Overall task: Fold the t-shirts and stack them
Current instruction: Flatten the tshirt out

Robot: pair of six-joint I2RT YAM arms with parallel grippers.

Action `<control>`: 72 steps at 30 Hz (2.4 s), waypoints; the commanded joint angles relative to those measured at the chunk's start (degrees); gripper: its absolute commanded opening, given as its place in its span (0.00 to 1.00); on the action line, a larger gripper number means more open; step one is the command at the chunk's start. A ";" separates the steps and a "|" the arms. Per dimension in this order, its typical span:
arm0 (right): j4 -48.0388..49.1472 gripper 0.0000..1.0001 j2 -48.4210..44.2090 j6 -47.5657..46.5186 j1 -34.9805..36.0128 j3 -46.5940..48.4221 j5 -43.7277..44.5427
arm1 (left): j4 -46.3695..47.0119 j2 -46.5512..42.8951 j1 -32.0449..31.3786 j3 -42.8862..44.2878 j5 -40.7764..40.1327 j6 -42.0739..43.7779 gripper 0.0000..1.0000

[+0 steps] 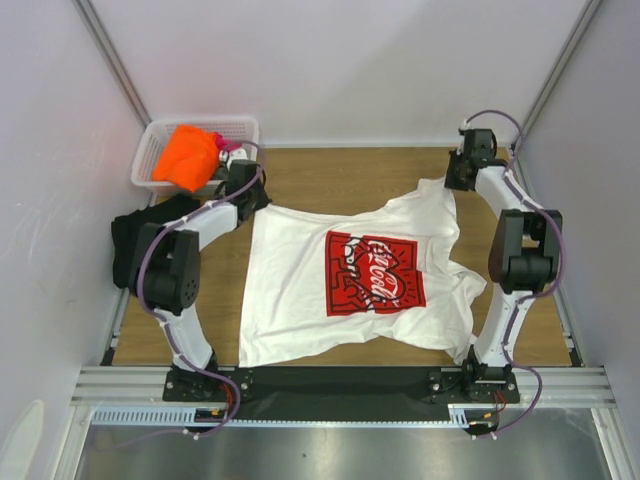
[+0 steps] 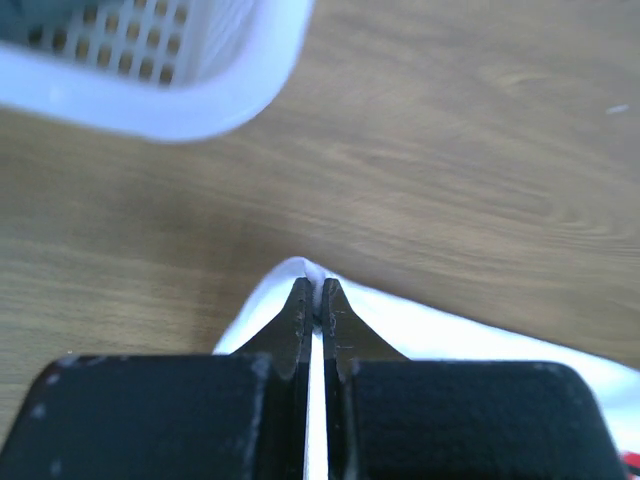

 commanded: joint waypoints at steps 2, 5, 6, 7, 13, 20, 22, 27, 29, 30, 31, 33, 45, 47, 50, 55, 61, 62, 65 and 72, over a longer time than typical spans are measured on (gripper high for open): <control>8.86 0.00 -12.85 1.88 0.71 -1.32 -0.70 | 5.34 -8.88 -0.91 1.41 2.77 3.89 0.00; 10.01 0.00 -17.60 1.09 0.88 -1.14 -0.87 | 5.69 -12.57 -1.44 1.32 3.73 5.12 0.00; 10.62 0.00 -18.75 1.00 0.88 -1.06 -0.96 | 5.96 -13.54 -1.88 1.32 3.91 5.39 0.00; 10.98 0.00 -19.90 0.82 0.88 -0.80 -1.57 | 6.22 -15.90 -2.06 1.32 3.82 6.09 0.00; 11.86 0.00 -28.16 -0.31 0.88 3.06 -4.91 | 6.93 -23.56 -2.50 2.46 4.09 7.76 0.00; 9.05 0.00 -33.00 -1.99 0.88 11.77 -7.20 | 6.14 -32.70 -2.93 4.22 4.88 9.70 0.00; 8.78 0.00 -35.71 -2.34 0.88 12.39 -7.20 | 5.79 -35.95 -3.11 3.78 5.05 10.31 0.00; 8.35 0.00 -42.22 -3.66 3.08 12.30 -6.15 | 3.76 -42.54 -3.55 3.08 4.62 11.02 0.00; 7.73 0.00 -44.94 -5.14 3.78 13.09 -5.53 | 2.80 -45.62 -3.55 3.17 4.70 10.84 0.00; 7.12 0.00 -45.74 -5.50 4.13 13.36 -4.92 | 2.53 -46.76 -3.64 3.17 4.88 10.75 0.00; 6.77 0.00 -46.79 -6.11 4.40 13.53 -4.74 | 1.92 -47.82 -3.73 3.17 4.96 10.66 0.00; 5.54 0.00 -49.33 -6.56 5.28 14.41 -4.56 | 1.83 -51.16 -4.17 3.08 4.79 10.75 0.00; -1.49 0.00 -61.65 -9.63 6.33 20.74 -5.26 | -8.09 -66.81 -6.01 7.63 5.23 12.15 0.00; -3.24 0.00 -63.23 -9.64 5.63 22.49 -6.49 | -11.26 -68.65 -6.01 9.66 5.49 12.68 0.00; -6.14 0.00 -64.38 -8.94 1.95 26.87 -9.56 | -16.09 -70.24 -6.01 13.88 5.67 12.77 0.00; -6.95 0.00 -67.37 -7.18 -3.32 31.10 -11.33 | -22.95 -71.21 -5.93 20.73 6.55 11.63 0.00; -7.48 0.00 -70.18 -5.51 -6.85 34.01 -12.64 | -33.14 -70.42 -5.75 31.63 4.28 11.54 0.00; -7.56 0.00 -70.44 -5.07 -7.29 34.27 -13.08 | -34.02 -70.42 -5.66 32.60 3.48 11.54 0.00; -7.74 0.00 -70.62 -4.45 -9.48 34.10 -13.88 | -37.01 -70.51 -5.40 33.06 -0.29 12.51 0.00; -8.88 0.00 -67.37 -4.27 -10.01 26.55 -12.56 | -31.42 -68.13 -5.40 16.93 -0.57 11.19 0.00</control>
